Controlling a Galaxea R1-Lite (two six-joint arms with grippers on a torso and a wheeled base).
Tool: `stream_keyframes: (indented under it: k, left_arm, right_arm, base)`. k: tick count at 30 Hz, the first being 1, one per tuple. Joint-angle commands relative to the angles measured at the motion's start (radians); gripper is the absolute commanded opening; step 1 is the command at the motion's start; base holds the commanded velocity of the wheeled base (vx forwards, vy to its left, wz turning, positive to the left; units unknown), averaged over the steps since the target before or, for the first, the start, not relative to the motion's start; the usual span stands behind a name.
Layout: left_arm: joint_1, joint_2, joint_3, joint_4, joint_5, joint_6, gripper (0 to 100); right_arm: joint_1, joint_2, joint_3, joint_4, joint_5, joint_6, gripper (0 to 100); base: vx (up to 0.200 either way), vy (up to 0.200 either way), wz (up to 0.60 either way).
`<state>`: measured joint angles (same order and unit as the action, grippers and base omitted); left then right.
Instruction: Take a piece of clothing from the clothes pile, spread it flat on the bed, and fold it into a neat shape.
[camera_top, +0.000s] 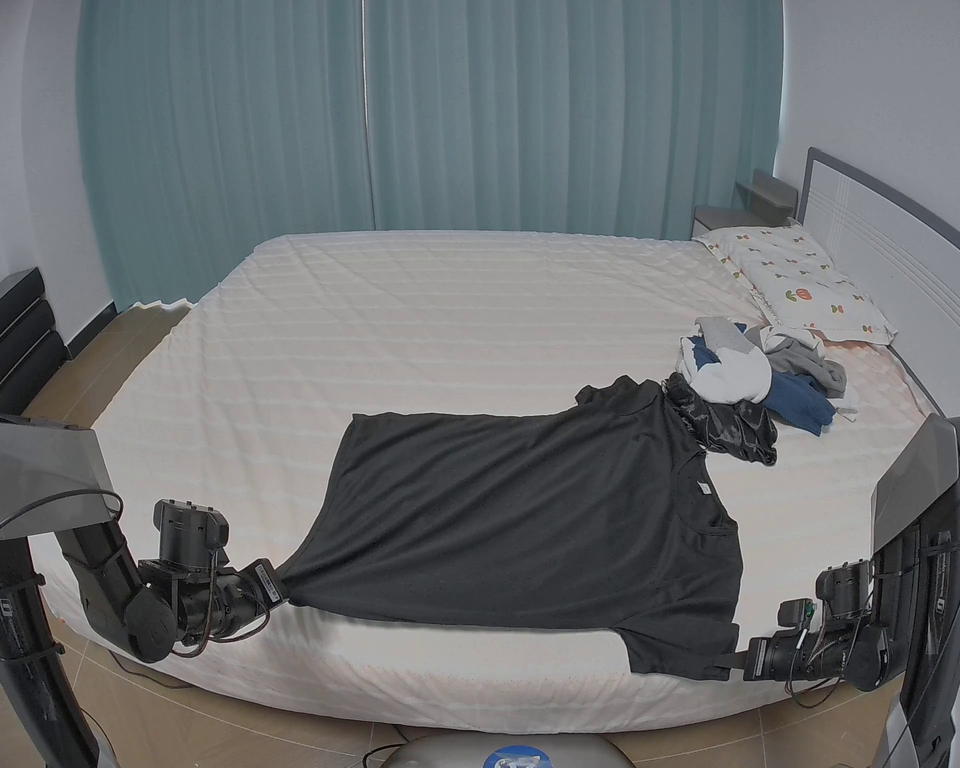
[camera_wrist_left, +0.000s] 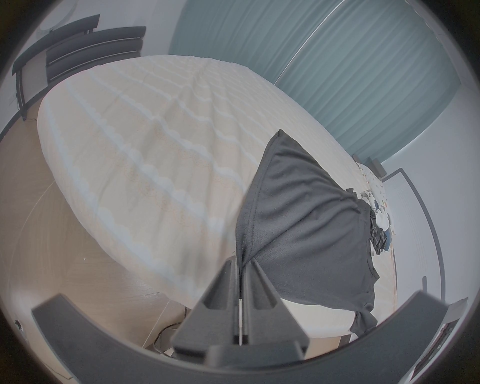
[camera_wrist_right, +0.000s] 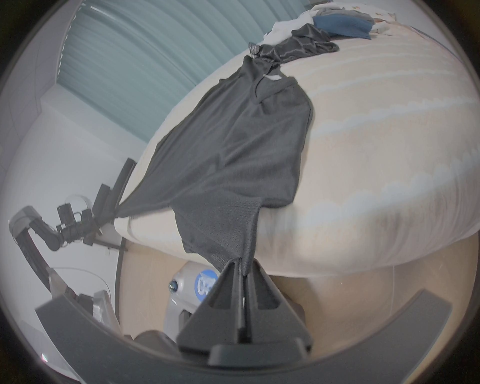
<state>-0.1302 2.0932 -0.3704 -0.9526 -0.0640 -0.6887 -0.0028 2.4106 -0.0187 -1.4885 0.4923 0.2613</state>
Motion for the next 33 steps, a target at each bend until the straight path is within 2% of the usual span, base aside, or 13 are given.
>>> stream_keyframes:
  k: [1,2,9,13,14,20,26,29,32,33]
  left_arm:
    - [0.0,-0.007,0.007,0.0,0.001,0.003,0]
    - [0.0,-0.004,0.007,0.0,0.001,0.005,0]
    - [-0.002,0.002,0.008,0.0,0.003,0.008,0]
    - [-0.002,0.004,0.01,0.001,0.004,0.02,0]
    - [-0.002,0.004,0.01,0.001,0.004,0.02,0]
    - [0.0,0.004,0.01,0.001,0.004,0.02,0]
    - [0.0,0.004,0.01,0.001,0.004,0.02,0]
    - [0.0,0.004,0.01,0.001,0.004,0.02,0]
    - [0.0,0.002,0.01,0.001,0.003,0.02,0]
    - [0.0,0.002,0.01,0.001,0.003,0.02,0]
  right_arm:
    - [0.006,-0.015,0.019,0.04,-0.001,-0.045,0]
    - [0.0,-0.028,0.019,0.077,-0.001,-0.086,0]
    - [-0.005,-0.051,0.019,0.162,-0.006,-0.168,0]
    - [-0.008,-0.039,0.019,0.185,-0.052,-0.246,0]
    - [-0.008,-0.038,0.019,0.186,-0.061,-0.252,100]
    - [-0.008,-0.041,0.019,0.203,-0.072,-0.269,100]
    - [-0.056,-0.059,0.017,0.143,-0.043,-0.243,100]
    - [-0.059,-0.047,0.017,0.045,-0.008,-0.135,100]
    - [-0.045,-0.013,0.017,-0.078,-0.005,-0.005,100]
    - [-0.045,-0.013,0.017,-0.078,-0.005,-0.005,100]
  base:
    - [0.0,0.0,0.0]
    - [0.0,0.0,0.0]
    - [0.0,0.0,0.0]
    - [0.0,0.0,0.0]
    - [0.0,0.0,0.0]
    - [0.0,0.0,0.0]
    - [0.0,0.0,0.0]
    - [0.0,0.0,0.0]
    - [0.0,0.0,0.0]
    - [0.0,0.0,0.0]
